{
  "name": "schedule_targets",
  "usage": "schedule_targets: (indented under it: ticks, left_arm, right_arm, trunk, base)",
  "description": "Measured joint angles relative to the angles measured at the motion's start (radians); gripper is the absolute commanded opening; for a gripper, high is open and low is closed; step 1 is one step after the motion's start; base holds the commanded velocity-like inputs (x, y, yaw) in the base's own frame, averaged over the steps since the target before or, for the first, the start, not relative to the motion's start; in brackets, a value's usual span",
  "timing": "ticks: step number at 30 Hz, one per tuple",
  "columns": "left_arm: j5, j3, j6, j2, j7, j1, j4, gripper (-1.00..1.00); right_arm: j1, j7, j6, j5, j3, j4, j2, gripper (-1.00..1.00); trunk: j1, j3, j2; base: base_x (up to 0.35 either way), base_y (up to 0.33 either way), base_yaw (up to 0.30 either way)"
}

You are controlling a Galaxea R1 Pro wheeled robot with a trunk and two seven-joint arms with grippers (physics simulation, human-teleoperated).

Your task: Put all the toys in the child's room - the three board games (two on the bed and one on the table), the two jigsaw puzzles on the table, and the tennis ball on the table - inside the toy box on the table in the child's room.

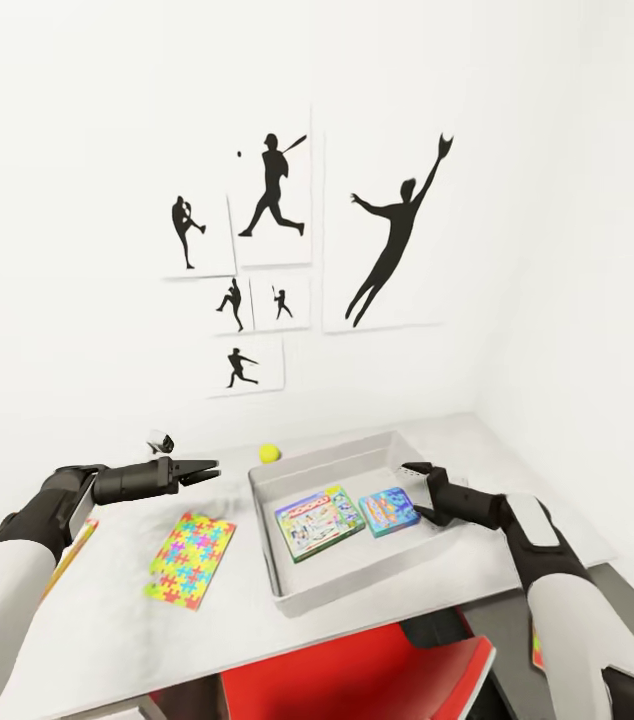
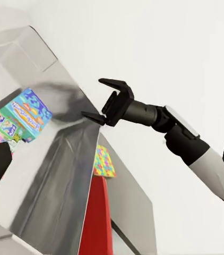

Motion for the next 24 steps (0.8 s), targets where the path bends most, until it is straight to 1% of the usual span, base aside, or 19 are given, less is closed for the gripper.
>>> schedule_targets:
  ticks: [1, 3, 4, 5, 6, 7, 8, 9, 11, 12, 14, 17, 19, 21, 22, 24]
  left_arm:
    - [0.000, 0.000, 0.000, 0.000, 0.000, 0.000, 0.000, 1.00]
    - [0.000, 0.000, -0.001, 0.000, 0.000, 0.000, 0.000, 1.00]
    - [0.000, 0.000, -0.001, 0.000, 0.000, 0.000, 0.000, 1.00]
    - [0.000, 0.000, -0.001, 0.000, 0.000, 0.000, 0.000, 1.00]
    - [0.000, 0.000, -0.001, 0.000, 0.000, 0.000, 0.000, 1.00]
    - [0.000, 0.000, 0.000, 0.000, 0.000, 0.000, 0.000, 1.00]
    - [0.000, 0.000, -0.001, 0.000, 0.000, 0.000, 0.000, 1.00]
    - [0.000, 0.000, -0.001, 0.000, 0.000, 0.000, 0.000, 1.00]
    - [0.000, 0.000, 0.000, 0.000, 0.000, 0.000, 0.000, 1.00]
    - [0.000, 0.000, -0.001, 0.000, 0.000, 0.000, 0.000, 1.00]
    - [0.000, 0.000, -0.001, 0.000, 0.000, 0.000, 0.000, 1.00]
    - [0.000, 0.001, -0.001, 0.001, 0.000, 0.000, 0.000, 1.00]
    - [0.000, 0.001, -0.001, 0.001, 0.000, 0.000, 0.000, 1.00]
    - [0.000, 0.002, -0.001, 0.002, 0.000, 0.000, -0.001, 1.00]
    - [0.000, 0.002, -0.001, 0.002, 0.000, 0.000, -0.001, 1.00]
    - [0.000, 0.002, -0.001, 0.003, 0.000, 0.000, 0.000, 1.00]
  right_arm:
    - [0.003, 0.006, 0.004, 0.000, 0.008, -0.011, 0.001, 1.00]
    - [0.011, 0.038, 0.015, -0.003, 0.038, -0.046, 0.003, 1.00]
    - [0.017, 0.068, 0.019, -0.006, 0.063, -0.072, 0.004, 1.00]
    - [0.021, 0.086, 0.020, -0.006, 0.077, -0.087, 0.004, 1.00]
    - [0.030, 0.121, 0.022, -0.008, 0.106, -0.120, 0.002, 1.00]
    - [0.036, 0.140, 0.021, -0.006, 0.123, -0.139, 0.002, 1.00]
    - [0.049, 0.176, 0.020, -0.005, 0.154, -0.175, 0.000, 1.00]
    - [0.056, 0.193, 0.019, -0.003, 0.169, -0.194, -0.001, 1.00]
    - [0.084, 0.234, 0.017, 0.000, 0.212, -0.265, -0.003, 1.00]
    - [0.099, 0.245, 0.017, 0.001, 0.224, -0.294, -0.003, 1.00]
    - [0.121, 0.255, 0.016, 0.002, 0.236, -0.333, -0.004, 1.00]
    - [0.146, 0.260, 0.017, 0.002, 0.242, -0.374, -0.004, 1.00]
    - [0.177, 0.265, 0.017, 0.003, 0.246, -0.419, -0.004, 1.00]
    - [0.221, 0.272, 0.017, 0.003, 0.247, -0.473, -0.004, 1.00]
    - [0.252, 0.278, 0.016, 0.003, 0.247, -0.513, -0.004, 1.00]
    - [0.280, 0.287, 0.015, 0.003, 0.246, -0.558, -0.004, 1.00]
  trunk:
    - [0.000, 0.001, 0.000]
    - [0.000, 0.004, 0.000]
    - [0.000, 0.005, 0.000]
    - [0.000, 0.007, 0.000]
    - [0.000, 0.008, 0.000]
    - [0.000, 0.010, 0.000]
    - [0.000, 0.011, 0.000]
    - [0.000, 0.013, 0.000]
    - [0.000, 0.016, 0.000]
    - [0.000, 0.018, 0.000]
    - [0.000, 0.021, 0.000]
    - [0.000, 0.026, 0.000]
    - [0.000, 0.030, 0.000]
    - [0.000, 0.033, 0.000]
    - [0.000, 0.034, 0.000]
    - [0.000, 0.038, 0.000]
  base:
    - [0.000, 0.000, -0.157]
    - [0.000, 0.000, -0.139]
    - [0.000, 0.000, -0.118]
    - [0.000, 0.000, -0.088]
    - [0.000, 0.000, -0.071]
    - [0.000, 0.000, -0.045]
    - [0.000, 0.000, -0.036]
    - [0.000, 0.000, -0.023]
    - [0.000, 0.000, -0.012]
    - [0.000, 0.000, -0.008]
    - [0.000, 0.000, -0.004]
    - [0.000, 0.000, -0.002]
    - [0.000, 0.000, -0.001]
    - [0.000, 0.000, 0.000]
    - [0.000, 0.000, 0.000]
    - [0.000, 0.000, 0.000]
